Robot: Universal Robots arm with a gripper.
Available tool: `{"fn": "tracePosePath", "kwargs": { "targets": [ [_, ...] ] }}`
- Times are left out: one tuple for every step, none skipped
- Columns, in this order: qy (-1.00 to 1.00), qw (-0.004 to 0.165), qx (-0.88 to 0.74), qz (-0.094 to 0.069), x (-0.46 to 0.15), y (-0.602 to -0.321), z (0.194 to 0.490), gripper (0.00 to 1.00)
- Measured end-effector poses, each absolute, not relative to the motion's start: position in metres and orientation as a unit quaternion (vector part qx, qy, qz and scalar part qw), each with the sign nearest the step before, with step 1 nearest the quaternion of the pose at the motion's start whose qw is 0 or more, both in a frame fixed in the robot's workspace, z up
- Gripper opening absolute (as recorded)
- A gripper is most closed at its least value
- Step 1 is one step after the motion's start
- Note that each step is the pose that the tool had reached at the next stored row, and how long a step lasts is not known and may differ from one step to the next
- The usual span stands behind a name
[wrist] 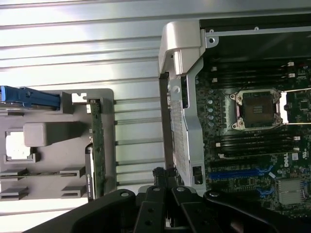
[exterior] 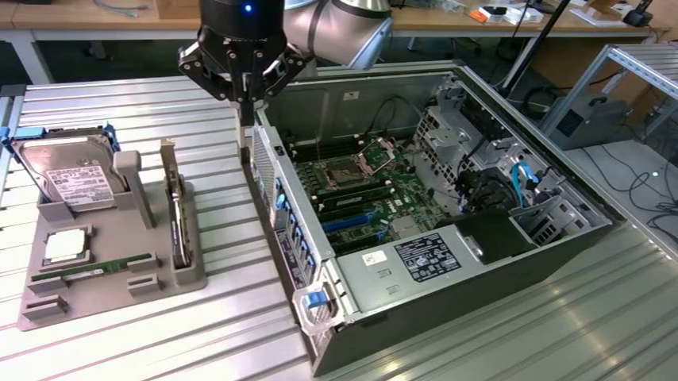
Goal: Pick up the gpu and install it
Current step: 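Reach for the gpu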
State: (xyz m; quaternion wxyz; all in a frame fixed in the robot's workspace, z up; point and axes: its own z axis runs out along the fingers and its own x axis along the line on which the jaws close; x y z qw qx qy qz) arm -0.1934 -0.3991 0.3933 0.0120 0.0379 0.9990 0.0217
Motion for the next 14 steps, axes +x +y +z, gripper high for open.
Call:
{"fn": "tracePosePath", "kwargs": {
  "targets": [
    [0.999,0.012,0.038,0.022,-0.195,-0.399,0.393,0.13],
    [0.999,0.012,0.038,0.022,-0.197,-0.399,0.393,0.13],
    [0.999,0.012,0.038,0.022,-0.198,-0.399,0.393,0.13],
    [0.999,0.012,0.038,0.022,-0.199,-0.399,0.393,0.13],
    [0.999,0.012,0.038,0.022,-0.199,-0.399,0.393,0.13],
    [0.999,0.012,0.038,0.022,-0.200,-0.399,0.393,0.13],
    [0.999,0.012,0.038,0.022,-0.201,-0.399,0.393,0.13],
    [0.999,0.012,0.038,0.022,-0.202,-0.399,0.393,0.13],
    [0.999,0.012,0.038,0.022,-0.203,-0.399,0.393,0.13],
    [0.999,0.012,0.038,0.022,-0.204,-0.399,0.393,0.13],
    [0.999,0.012,0.038,0.022,-0.205,-0.399,0.393,0.13],
    [0.999,0.012,0.038,0.022,-0.205,-0.399,0.393,0.13],
    [0.999,0.012,0.038,0.022,-0.206,-0.399,0.393,0.13],
    [0.999,0.012,0.038,0.022,-0.208,-0.399,0.393,0.13]
  ]
}}
